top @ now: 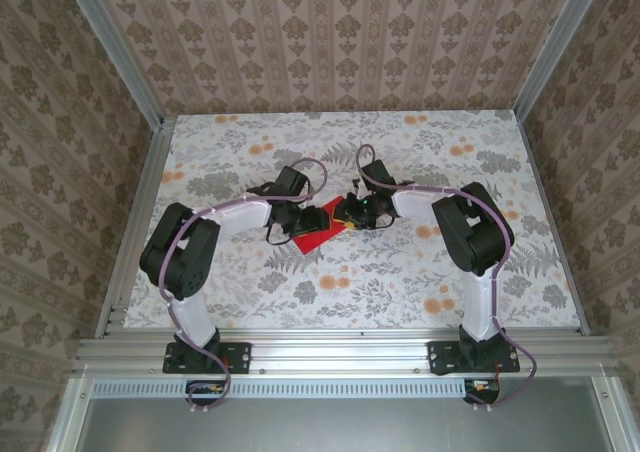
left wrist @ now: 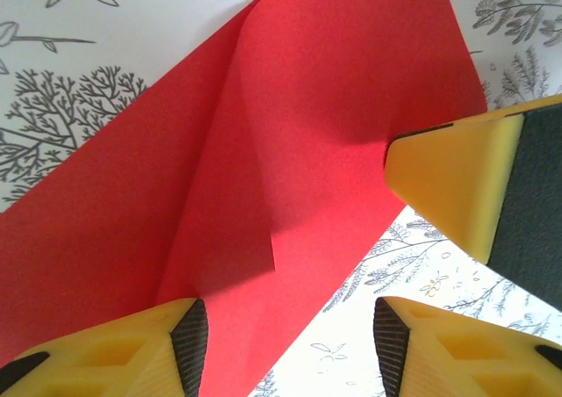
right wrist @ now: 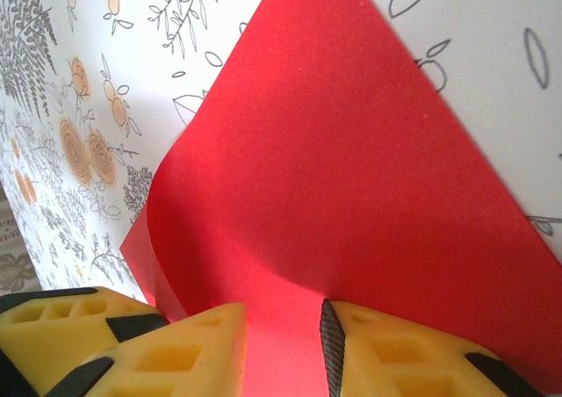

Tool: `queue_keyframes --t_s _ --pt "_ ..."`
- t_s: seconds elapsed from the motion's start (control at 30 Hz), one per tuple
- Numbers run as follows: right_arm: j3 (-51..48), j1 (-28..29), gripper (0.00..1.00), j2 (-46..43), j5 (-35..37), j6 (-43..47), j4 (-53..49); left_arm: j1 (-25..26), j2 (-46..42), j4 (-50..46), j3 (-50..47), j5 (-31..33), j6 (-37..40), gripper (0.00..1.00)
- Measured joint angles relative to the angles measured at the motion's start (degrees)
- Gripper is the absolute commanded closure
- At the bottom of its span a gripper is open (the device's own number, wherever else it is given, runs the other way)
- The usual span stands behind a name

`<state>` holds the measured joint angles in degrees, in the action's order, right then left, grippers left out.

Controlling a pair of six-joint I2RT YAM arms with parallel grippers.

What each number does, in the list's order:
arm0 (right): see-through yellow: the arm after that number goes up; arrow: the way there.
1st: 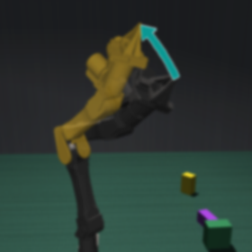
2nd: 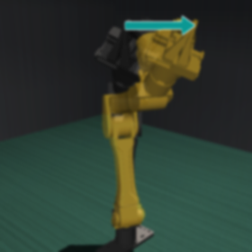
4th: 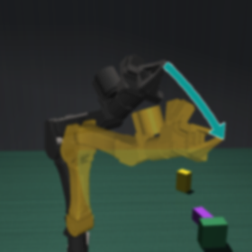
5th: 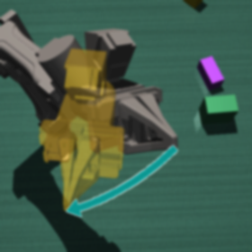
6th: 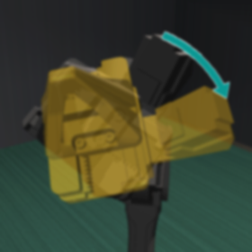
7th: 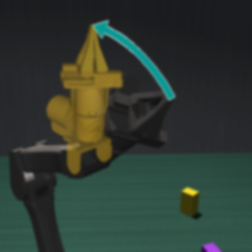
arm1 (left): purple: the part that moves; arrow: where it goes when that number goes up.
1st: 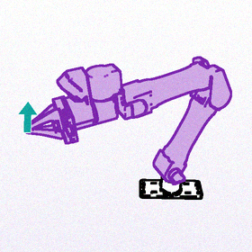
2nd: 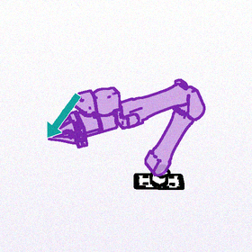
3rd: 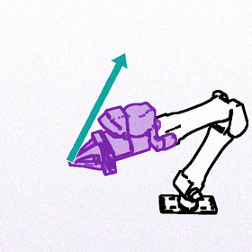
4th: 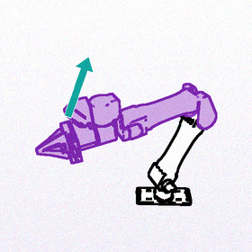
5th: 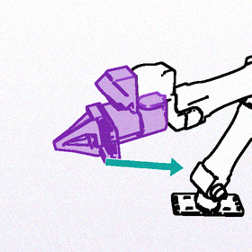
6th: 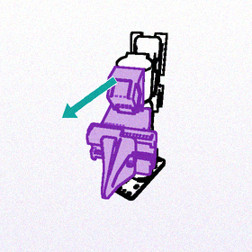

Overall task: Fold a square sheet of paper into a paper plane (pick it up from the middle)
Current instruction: Fold the triangle a second time at the center of the table.

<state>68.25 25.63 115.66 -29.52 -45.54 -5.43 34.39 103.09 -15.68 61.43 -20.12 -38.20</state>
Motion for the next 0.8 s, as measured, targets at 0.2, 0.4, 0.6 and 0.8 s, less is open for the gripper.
queue_keyframes --t_s 0.2,0.4,0.6,0.8 --pt "-2.25 0.02 0.71 -0.22 -4.02 0.37 3.74 -0.57 -0.37 2.82 -1.09 -1.46 -2.03 0.66" --pt "-2.75 0.57 0.67 -0.33 -6.60 0.98 5.09 -1.11 -0.66 3.56 -1.84 -1.36 -2.82 0.82" --pt "-2.75 1.84 0.68 -0.81 -8.26 1.95 5.33 -1.11 -0.74 3.72 -2.56 -0.87 -3.02 0.92" --pt "-2.75 2.73 0.69 -0.85 -8.76 2.34 5.33 -1.18 -0.94 3.74 -2.71 -0.44 -3.02 0.98"
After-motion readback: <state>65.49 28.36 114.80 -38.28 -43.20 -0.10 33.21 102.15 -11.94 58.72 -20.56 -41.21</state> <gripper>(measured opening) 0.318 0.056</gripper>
